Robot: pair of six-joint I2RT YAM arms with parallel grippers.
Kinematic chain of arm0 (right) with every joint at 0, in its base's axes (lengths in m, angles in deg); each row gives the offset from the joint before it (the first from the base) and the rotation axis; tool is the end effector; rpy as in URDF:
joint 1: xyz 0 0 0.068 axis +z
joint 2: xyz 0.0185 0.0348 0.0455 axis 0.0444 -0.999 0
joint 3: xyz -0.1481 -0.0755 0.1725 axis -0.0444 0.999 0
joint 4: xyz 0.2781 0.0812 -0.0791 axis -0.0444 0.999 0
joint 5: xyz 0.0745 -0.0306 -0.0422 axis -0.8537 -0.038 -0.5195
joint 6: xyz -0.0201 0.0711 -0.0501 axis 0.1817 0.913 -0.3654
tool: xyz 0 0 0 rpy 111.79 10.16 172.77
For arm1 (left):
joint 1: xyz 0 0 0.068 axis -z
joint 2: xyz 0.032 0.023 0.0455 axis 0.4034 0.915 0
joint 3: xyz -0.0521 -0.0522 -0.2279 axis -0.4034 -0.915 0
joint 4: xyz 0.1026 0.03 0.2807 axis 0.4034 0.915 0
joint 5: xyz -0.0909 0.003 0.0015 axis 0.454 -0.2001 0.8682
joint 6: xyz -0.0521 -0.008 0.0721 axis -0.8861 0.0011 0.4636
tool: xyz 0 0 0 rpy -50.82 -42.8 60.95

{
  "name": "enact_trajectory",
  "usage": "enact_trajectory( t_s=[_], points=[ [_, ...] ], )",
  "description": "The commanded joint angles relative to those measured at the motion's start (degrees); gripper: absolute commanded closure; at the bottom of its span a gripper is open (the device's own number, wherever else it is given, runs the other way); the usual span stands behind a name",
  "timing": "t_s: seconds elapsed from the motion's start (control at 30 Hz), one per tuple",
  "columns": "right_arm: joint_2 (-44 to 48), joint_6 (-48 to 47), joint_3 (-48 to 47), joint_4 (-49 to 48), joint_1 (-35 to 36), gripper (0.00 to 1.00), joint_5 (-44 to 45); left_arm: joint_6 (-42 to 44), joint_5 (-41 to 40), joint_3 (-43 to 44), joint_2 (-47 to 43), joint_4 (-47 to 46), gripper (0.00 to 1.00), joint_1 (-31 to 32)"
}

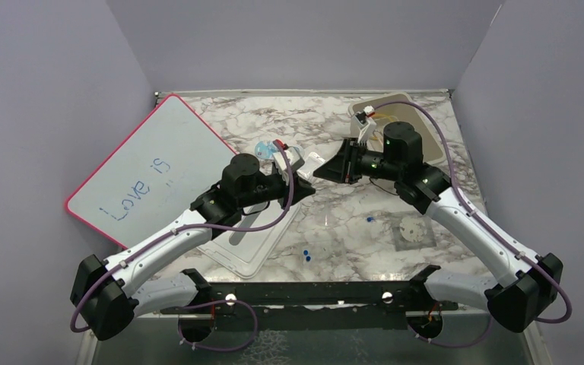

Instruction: Organize the chemistry lab equipment

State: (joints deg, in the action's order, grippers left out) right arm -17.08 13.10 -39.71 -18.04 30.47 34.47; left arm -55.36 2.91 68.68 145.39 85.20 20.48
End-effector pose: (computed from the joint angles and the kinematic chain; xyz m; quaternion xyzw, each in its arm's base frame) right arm 0.2734 0.2254 0.3139 -0.1320 0.7851 0.4954 0.3476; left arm 0.2270 -0.2660 0.2715 0.3839 0.6672 -0.3982 0.4990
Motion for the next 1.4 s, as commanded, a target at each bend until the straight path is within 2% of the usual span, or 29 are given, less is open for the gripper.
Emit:
enact_trajectory(
  t_s=[0.0, 0.07, 0.1, 0.13, 0.2, 0.23, 0.27, 0.33, 0.5, 0.67, 0.8, 1.0, 1.2, 1.37],
  points=[
    [-1.01, -0.97, -1.22, -0.74, 0.12, 0.75, -1.9, 1.58, 1.24, 0.31, -1.66, -1.29, 1.0, 0.12],
    [-0.87, -1.82, -0.75, -1.22, 0.12, 0.79, -1.59, 1.56, 0.93, 0.25, -1.81, -1.25, 1.0, 0.17],
    [-0.74, -2.52, -0.47, -1.52, 0.12, 0.8, -1.24, 1.34, 0.53, 0.28, -1.72, -1.19, 0.97, 0.12],
    [-0.47, -3.31, -0.17, -1.79, 0.12, 0.81, -0.75, 1.0, -0.3, 0.36, -1.68, -1.02, 0.86, 0.17],
    [0.02, -5.87, 0.13, -1.9, 0.16, 0.82, 0.78, -0.21, -4.8, 0.83, -1.59, -0.35, 0.54, 0.16],
    [0.22, -7.26, 0.32, -1.65, 0.13, 0.82, 2.08, -1.12, -7.82, 1.06, -1.72, 0.11, 0.44, 0.13],
    [0.43, -9.12, 0.3, -1.06, 0.12, 0.82, 4.08, -1.83, -10.79, 1.17, -1.71, 0.6, 0.35, 0.12],
    [0.58, -12.73, 0.8, 0.06, 0.12, 0.82, 7.54, -2.68, -16.47, 1.44, -2.09, 1.36, 0.28, 0.11],
    [1.03, -18.07, 4.26, -0.09, 1.6, 0.85, 16.87, -4.16, -29.24, 1.44, -4.21, 1.75, 0.24, 0.11],
    [2.2, -22.8, 9.21, -1.96, 8.72, 0.86, 26.64, -6.75, -40.59, 4.23, -3.74, 5.38, 0.23, 0.11],
    [3.9, -24.57, 11.92, -2.23, 15.29, 0.86, 34.6, -9.81, -44.7, 9.17, -0.08, 12.06, 0.23, -0.1],
    [8.43, -20.67, 15.36, 1.02, 21.82, 0.86, 41.73, -14.29, -42.66, 15.61, 6.88, 19.1, 0.23, -1.78],
    [7.55, -19.62, 16.42, 5.65, 34.09, 0.87, 53.07, -17.24, -34.95, 18.04, 11.78, 21.05, 0.23, -6.16],
    [8.42, -22.23, 19.47, 2.24, 36.31, 0.87, 51.38, -18.74, -28.42, 17.38, 13.13, 20.98, 0.23, -10.89]
  ],
)
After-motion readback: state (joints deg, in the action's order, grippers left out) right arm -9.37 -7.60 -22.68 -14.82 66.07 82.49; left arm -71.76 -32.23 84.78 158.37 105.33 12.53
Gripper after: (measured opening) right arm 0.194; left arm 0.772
